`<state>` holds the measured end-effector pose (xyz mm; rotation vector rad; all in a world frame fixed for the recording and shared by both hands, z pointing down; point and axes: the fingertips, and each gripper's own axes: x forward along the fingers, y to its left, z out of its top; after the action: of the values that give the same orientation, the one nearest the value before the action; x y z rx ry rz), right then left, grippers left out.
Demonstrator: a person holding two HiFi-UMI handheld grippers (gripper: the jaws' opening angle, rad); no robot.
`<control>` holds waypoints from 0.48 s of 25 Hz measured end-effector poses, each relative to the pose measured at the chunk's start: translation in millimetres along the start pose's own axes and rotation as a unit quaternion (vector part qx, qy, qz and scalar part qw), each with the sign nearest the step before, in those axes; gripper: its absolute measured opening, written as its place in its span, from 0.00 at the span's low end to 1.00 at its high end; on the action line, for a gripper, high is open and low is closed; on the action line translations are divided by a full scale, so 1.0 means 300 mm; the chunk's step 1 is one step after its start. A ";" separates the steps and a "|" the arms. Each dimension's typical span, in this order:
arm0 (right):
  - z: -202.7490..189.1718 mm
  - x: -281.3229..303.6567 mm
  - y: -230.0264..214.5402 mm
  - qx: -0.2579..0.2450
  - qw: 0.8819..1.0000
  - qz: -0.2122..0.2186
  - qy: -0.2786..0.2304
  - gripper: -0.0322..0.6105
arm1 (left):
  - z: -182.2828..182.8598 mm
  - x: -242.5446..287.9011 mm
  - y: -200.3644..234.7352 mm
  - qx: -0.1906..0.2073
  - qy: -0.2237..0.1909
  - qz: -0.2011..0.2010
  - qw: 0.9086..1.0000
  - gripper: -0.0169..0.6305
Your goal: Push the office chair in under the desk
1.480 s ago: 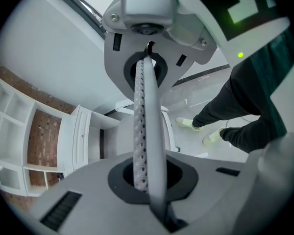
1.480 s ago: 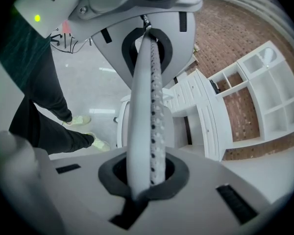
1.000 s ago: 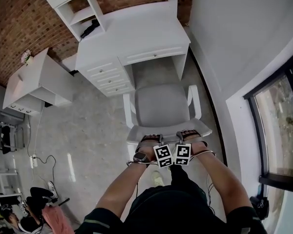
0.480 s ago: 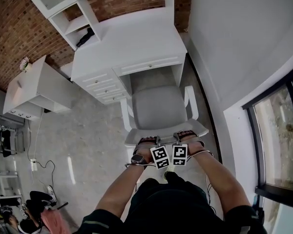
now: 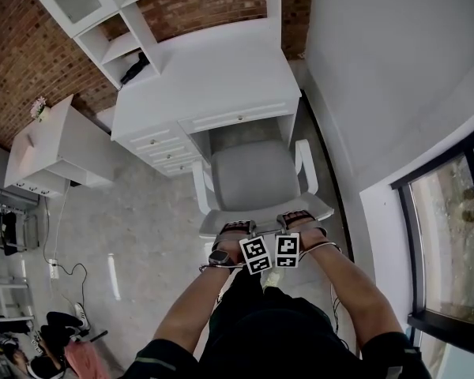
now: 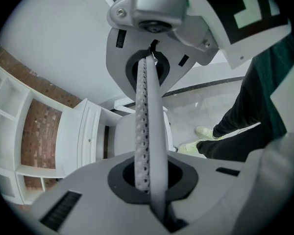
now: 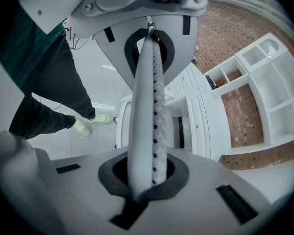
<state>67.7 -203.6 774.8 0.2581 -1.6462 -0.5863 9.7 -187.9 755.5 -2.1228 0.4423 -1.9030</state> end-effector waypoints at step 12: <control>-0.013 0.112 -0.180 0.005 1.000 -0.001 0.006 0.06 | -0.037 0.081 0.196 0.001 -0.001 -0.007 1.000 0.04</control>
<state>57.1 -266.5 776.1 0.2693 -1.6384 -0.5774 -2.0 -251.4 756.3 -2.1314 0.4262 -1.9072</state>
